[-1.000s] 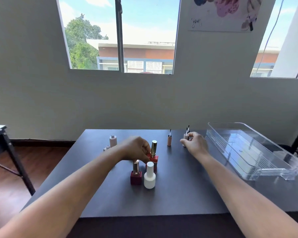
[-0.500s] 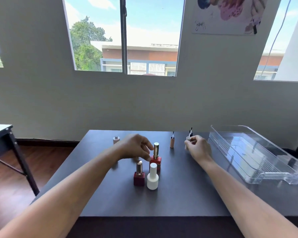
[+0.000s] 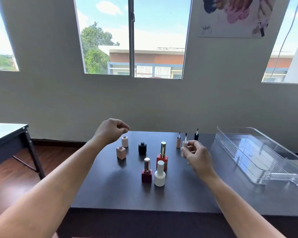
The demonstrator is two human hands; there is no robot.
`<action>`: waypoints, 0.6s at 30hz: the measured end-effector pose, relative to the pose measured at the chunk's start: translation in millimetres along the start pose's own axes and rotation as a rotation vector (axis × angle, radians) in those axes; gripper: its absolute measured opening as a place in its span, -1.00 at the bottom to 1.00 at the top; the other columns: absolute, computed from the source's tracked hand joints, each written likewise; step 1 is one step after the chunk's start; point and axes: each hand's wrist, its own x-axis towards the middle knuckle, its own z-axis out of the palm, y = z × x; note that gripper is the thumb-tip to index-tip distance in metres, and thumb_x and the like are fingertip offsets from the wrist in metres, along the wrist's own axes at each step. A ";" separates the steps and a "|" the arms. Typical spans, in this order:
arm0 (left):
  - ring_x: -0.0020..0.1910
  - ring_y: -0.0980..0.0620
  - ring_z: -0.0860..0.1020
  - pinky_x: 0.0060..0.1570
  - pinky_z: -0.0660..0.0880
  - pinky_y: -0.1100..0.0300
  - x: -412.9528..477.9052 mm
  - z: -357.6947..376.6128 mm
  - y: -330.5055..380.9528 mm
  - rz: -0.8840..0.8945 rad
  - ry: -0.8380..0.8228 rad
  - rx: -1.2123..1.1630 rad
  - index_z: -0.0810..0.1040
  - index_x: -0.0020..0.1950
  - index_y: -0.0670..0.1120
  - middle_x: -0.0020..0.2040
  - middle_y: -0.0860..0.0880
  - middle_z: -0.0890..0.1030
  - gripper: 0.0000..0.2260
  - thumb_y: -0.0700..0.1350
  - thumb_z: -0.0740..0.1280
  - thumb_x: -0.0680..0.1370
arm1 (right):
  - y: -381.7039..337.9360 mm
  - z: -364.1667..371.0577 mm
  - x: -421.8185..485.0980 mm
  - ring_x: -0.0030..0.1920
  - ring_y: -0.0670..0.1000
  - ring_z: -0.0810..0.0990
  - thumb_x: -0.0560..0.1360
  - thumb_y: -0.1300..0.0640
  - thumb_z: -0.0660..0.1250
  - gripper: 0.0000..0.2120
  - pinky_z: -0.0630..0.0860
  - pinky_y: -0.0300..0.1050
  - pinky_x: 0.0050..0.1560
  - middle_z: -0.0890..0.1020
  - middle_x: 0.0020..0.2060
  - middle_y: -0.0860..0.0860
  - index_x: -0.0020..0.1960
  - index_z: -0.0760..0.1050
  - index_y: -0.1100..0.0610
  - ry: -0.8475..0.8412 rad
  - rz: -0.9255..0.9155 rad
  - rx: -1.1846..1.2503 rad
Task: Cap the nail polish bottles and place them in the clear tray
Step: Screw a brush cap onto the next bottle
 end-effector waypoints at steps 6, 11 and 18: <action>0.10 0.05 0.60 0.10 0.47 0.18 21.0 11.0 -37.3 -0.163 -0.073 0.017 0.66 0.14 0.02 0.06 0.03 0.69 -0.72 -0.05 0.48 0.44 | -9.2 2.7 -5.8 -0.22 0.00 0.64 0.51 0.09 0.39 -0.86 0.58 -0.04 -0.12 0.67 -0.23 -0.01 0.04 0.56 0.09 0.009 -0.026 0.023; 0.06 0.03 0.58 0.04 0.49 0.19 30.5 26.5 -48.8 -0.251 -0.206 -0.015 0.57 0.27 -0.06 0.15 -0.04 0.64 -0.55 -0.07 0.51 0.40 | -15.4 5.4 -3.8 -0.27 -0.07 0.59 0.51 0.06 0.40 -0.88 0.55 -0.12 -0.20 0.63 -0.26 -0.08 0.02 0.57 0.04 0.006 -0.034 0.038; -0.29 0.03 0.55 -0.27 0.46 0.26 33.3 45.9 -51.1 -0.269 -0.242 -0.153 0.62 -0.01 -0.07 -0.17 -0.01 0.65 -0.73 -0.24 0.48 0.31 | -22.6 7.2 -2.1 -0.28 -0.11 0.58 0.51 0.07 0.39 -0.90 0.47 -0.22 -0.23 0.62 -0.27 -0.08 0.01 0.56 0.03 -0.012 -0.049 0.067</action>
